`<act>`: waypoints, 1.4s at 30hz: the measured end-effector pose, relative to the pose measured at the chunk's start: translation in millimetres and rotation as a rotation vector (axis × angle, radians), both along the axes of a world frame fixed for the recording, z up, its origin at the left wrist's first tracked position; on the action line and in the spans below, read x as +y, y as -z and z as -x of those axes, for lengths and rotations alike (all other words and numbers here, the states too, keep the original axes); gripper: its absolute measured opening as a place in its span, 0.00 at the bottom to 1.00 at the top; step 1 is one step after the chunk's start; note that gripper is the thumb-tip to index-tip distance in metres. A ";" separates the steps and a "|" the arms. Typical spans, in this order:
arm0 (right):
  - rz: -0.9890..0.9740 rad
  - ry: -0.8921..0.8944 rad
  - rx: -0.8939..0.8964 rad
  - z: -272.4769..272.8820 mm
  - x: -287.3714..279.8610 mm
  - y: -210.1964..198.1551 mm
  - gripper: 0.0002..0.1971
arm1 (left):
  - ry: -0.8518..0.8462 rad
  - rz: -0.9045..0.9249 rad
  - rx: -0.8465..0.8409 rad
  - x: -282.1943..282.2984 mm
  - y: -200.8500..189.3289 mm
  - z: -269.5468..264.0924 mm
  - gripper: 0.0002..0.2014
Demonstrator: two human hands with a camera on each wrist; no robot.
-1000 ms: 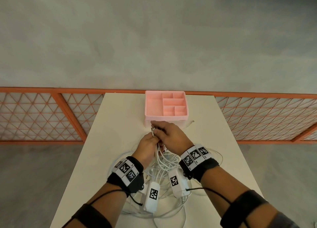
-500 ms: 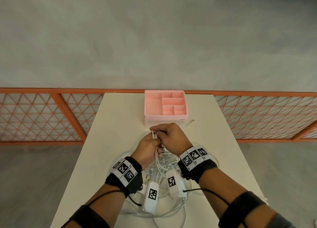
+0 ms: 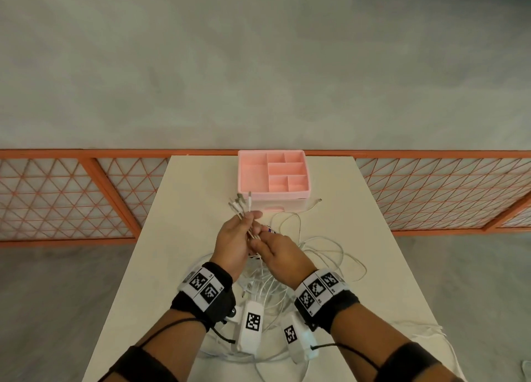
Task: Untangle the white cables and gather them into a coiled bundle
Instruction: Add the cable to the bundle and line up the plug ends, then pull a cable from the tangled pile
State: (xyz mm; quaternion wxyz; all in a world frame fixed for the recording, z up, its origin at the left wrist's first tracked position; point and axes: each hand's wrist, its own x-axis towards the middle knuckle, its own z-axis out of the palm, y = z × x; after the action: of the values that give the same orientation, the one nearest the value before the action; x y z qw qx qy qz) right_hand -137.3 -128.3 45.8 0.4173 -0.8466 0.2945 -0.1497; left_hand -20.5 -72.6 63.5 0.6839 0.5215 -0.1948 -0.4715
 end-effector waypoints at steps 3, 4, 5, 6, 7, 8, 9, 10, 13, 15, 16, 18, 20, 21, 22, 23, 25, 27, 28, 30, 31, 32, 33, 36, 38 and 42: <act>0.066 -0.049 0.065 4.3 -7.1 -0.1 0.13 | -0.058 0.056 0.086 -1.6 -6.1 1.0 0.14; 0.072 -0.048 0.096 9.6 -11.3 1.9 0.13 | -0.098 0.099 0.146 -3.1 -9.1 -3.0 0.14; 0.066 -0.038 0.135 17.4 -16.4 5.4 0.12 | -0.132 0.138 0.197 -3.9 -13.1 -8.7 0.14; 0.061 -0.025 0.168 27.1 -21.7 8.4 0.11 | -0.158 0.163 0.223 -4.1 -17.4 -16.0 0.15; 0.057 -0.008 0.195 38.0 -27.6 11.9 0.11 | -0.173 0.167 0.226 -4.0 -21.3 -23.4 0.15; 0.052 0.013 0.226 49.0 -32.5 14.3 0.11 | -0.178 0.159 0.212 -3.6 -22.8 -30.4 0.16; 0.042 0.038 0.260 60.0 -36.8 16.7 0.11 | -0.175 0.145 0.191 -2.8 -23.3 -35.5 0.16; 0.028 0.067 0.295 70.5 -41.2 20.0 0.11 | -0.168 0.128 0.161 -2.2 -22.6 -38.5 0.16; -0.036 0.149 0.352 98.3 -53.0 29.8 0.10 | -0.145 0.058 0.035 -1.0 -16.4 -37.6 0.16; -0.073 0.177 0.422 115.3 -60.6 35.6 0.09 | -0.116 0.011 -0.047 -0.6 -12.4 -32.9 0.15; -0.076 0.192 0.467 124.7 -64.4 39.3 0.09 | -0.093 -0.011 -0.092 -0.2 -10.4 -31.1 0.15; -0.013 0.287 0.545 143.6 -72.3 45.7 0.08 | -0.037 -0.050 -0.167 1.2 -6.3 -28.5 0.15; 0.136 0.470 0.653 162.2 -80.4 49.4 0.04 | 0.019 -0.089 -0.222 2.2 -2.1 -26.2 0.15; 0.165 0.582 0.681 170.4 -86.5 50.6 0.03 | 0.041 -0.102 -0.242 2.2 -0.4 -24.9 0.14; 0.145 0.678 0.676 175.1 -92.0 48.9 0.04 | 0.057 -0.110 -0.259 1.9 0.7 -23.3 0.14; 0.071 0.757 0.607 178.4 -100.2 47.9 0.07 | 0.066 -0.113 -0.273 1.1 1.4 -21.6 0.14; -0.197 0.822 0.288 173.4 -112.0 39.2 0.11 | 0.073 -0.110 -0.299 -2.3 1.9 -16.8 0.14; -0.401 0.852 -0.026 157.7 -114.4 21.4 0.16 | 0.075 -0.107 -0.324 -6.9 1.8 -9.9 0.14; -0.454 0.845 -0.145 147.1 -111.1 8.8 0.17 | 0.072 -0.103 -0.332 -9.3 1.8 -5.9 0.14; -0.488 0.756 -0.314 123.6 -99.9 -16.8 0.15 | 0.064 -0.098 -0.336 -14.2 1.1 2.1 0.14; -0.488 0.695 -0.363 113.3 -94.2 -25.1 0.14 | 0.060 -0.100 -0.327 -16.7 0.5 6.0 0.13; -0.468 0.629 -0.387 102.9 -87.2 -33.3 0.13 | 0.058 -0.102 -0.310 -19.2 -0.1 9.7 0.13; -0.446 0.565 -0.401 93.1 -80.4 -38.3 0.13 | 0.059 -0.101 -0.287 -21.7 -1.4 13.2 0.12; -0.406 0.374 -0.423 64.0 -54.2 -45.1 0.09 | 0.072 -0.109 -0.267 -28.6 -5.2 20.8 0.11; -0.410 0.264 -0.428 49.5 -37.4 -41.6 0.08 | 0.075 -0.123 -0.255 -31.6 -7.5 22.5 0.12; -0.395 0.211 -0.390 38.3 -22.3 -32.3 0.08 | 0.079 -0.131 -0.229 -30.7 -9.2 17.7 0.10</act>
State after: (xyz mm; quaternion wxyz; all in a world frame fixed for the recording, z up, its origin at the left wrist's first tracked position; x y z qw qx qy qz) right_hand -175.7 -150.6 78.1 0.6049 -0.6690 0.3184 -0.2916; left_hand -38.2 -103.2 72.7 0.6026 0.6073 -0.2607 -0.4474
